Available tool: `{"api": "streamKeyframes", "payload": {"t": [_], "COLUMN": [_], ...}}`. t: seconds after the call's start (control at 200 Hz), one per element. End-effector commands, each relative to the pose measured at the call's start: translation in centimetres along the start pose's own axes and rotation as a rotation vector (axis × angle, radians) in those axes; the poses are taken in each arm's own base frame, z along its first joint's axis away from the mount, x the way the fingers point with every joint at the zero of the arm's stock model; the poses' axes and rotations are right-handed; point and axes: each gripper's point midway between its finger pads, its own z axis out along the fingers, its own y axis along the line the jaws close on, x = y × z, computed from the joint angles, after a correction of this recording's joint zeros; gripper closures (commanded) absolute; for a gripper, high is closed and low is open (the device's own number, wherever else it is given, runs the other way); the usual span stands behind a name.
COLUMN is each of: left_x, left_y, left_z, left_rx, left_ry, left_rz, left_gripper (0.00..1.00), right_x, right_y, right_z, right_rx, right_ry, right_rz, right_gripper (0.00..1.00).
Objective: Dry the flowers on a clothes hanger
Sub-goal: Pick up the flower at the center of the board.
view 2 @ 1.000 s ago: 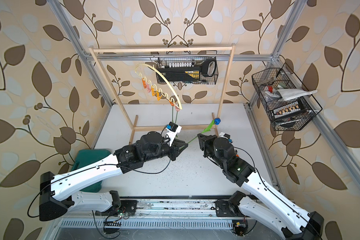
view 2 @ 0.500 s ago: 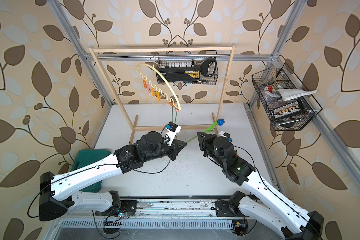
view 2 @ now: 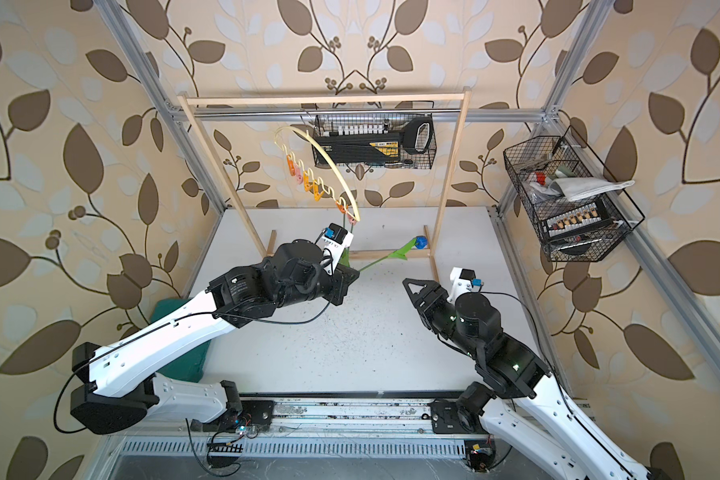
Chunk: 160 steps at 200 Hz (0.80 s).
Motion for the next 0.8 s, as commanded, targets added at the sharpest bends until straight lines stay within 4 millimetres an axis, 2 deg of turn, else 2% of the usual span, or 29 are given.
{"api": "streamKeyframes", "payload": {"t": [0.0, 0.11, 0.22, 0.415, 0.56, 0.595, 0.605, 0.625, 0.71, 0.795], "left_x": [0.9, 0.8, 1.0, 2.9, 3.7, 3.8, 4.0, 4.1, 4.0, 3.9], "left_y": [1.0, 0.9, 0.7, 1.7, 1.1, 1.0, 1.0, 1.1, 0.7, 0.4], "left_z": [-3.0, -4.8, -5.7, -5.8, -6.2, -6.5, -5.8, -5.6, -5.9, -6.1], "left_rx": [-0.03, 0.008, 0.026, -0.01, 0.043, 0.054, 0.046, 0.047, 0.09, 0.122], "left_ry": [0.117, 0.19, 0.241, 0.366, 0.432, 0.442, 0.464, 0.476, 0.489, 0.499], "left_rz": [-0.036, -0.081, -0.106, -0.152, -0.195, -0.204, -0.211, -0.219, -0.249, -0.269], "left_gripper": [0.95, 0.94, 0.93, 0.95, 0.97, 0.97, 0.97, 0.97, 0.97, 0.97], "right_x": [1.5, 2.3, 3.2, 3.7, 5.8, 6.4, 6.6, 7.1, 8.7, 9.3], "right_y": [1.6, 1.9, 2.3, 5.5, 8.0, 8.2, 8.3, 8.3, 8.2, 7.6], "right_z": [-1.3, -0.7, 0.4, 1.9, 3.0, 3.4, 3.4, 3.7, 4.4, 5.0], "right_rx": [-0.023, -0.005, -0.038, -0.216, -0.333, -0.346, -0.351, -0.356, -0.366, -0.347], "right_ry": [0.131, 0.223, 0.287, 0.209, 0.23, 0.252, 0.259, 0.276, 0.328, 0.331], "right_rz": [-0.487, -0.749, -0.928, -1.133, -1.224, -1.237, -1.241, -1.248, -1.29, -1.327], "right_gripper": [0.34, 0.25, 0.24, 0.33, 0.43, 0.43, 0.43, 0.43, 0.45, 0.48]}}
